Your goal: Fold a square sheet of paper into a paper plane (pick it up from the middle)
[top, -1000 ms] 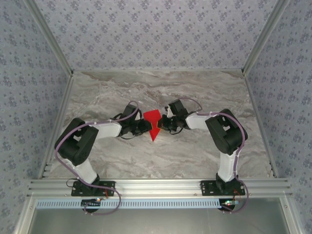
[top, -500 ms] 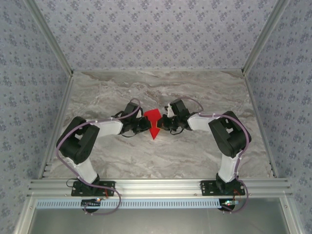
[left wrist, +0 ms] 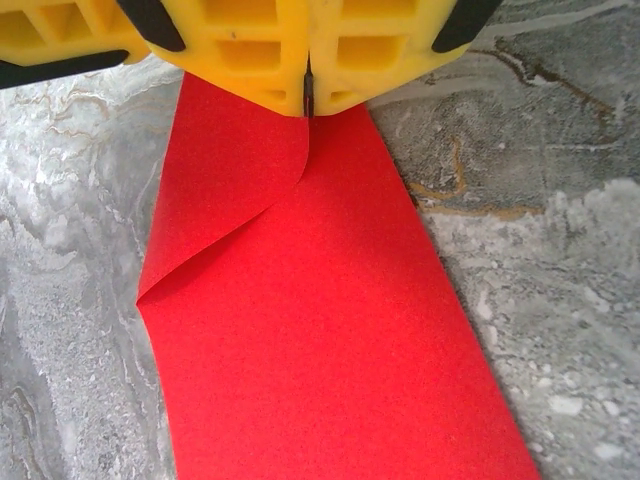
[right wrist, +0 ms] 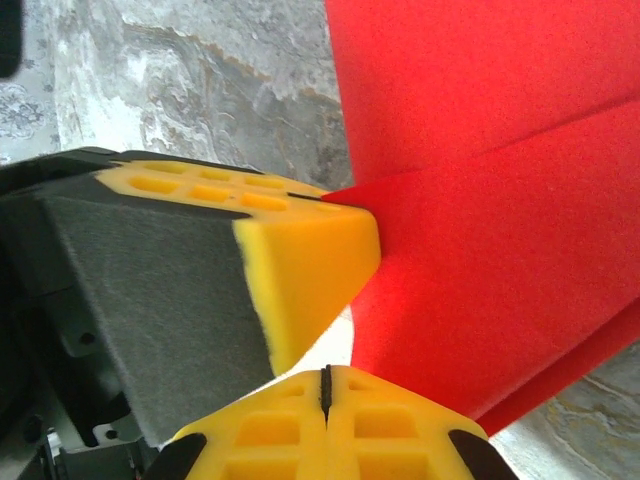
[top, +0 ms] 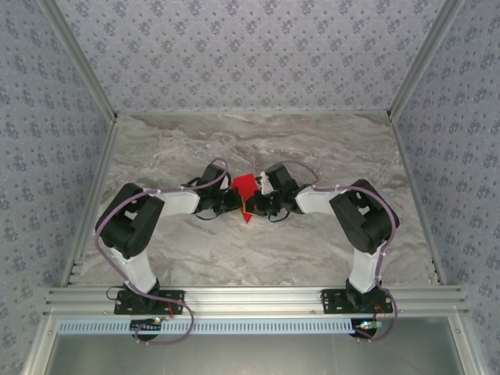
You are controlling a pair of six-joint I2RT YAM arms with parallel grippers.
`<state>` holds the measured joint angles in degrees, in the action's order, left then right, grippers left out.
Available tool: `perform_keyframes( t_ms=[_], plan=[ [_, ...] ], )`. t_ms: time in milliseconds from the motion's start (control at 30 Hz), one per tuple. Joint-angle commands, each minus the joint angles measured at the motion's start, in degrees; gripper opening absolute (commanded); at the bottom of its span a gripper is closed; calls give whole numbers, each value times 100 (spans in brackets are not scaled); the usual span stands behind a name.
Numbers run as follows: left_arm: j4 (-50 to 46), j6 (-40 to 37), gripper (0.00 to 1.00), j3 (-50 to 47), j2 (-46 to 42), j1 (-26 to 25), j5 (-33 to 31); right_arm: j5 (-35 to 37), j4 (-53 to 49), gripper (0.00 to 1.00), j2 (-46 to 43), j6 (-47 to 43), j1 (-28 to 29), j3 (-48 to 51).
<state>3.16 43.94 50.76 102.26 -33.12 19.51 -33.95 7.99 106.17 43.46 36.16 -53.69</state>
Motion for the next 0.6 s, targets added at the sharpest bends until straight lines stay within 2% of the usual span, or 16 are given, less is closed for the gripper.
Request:
perform_keyframes(
  t_ms=[0, 567],
  plan=[
    [12, -176, 3, 113, 49, -12, 13, -34, -71, 0, 88, -75, 31, 110],
    [80, -348, 2, 249, 242, -10, 72, 64, -148, 0, 98, -65, 56, 210]
  ],
)
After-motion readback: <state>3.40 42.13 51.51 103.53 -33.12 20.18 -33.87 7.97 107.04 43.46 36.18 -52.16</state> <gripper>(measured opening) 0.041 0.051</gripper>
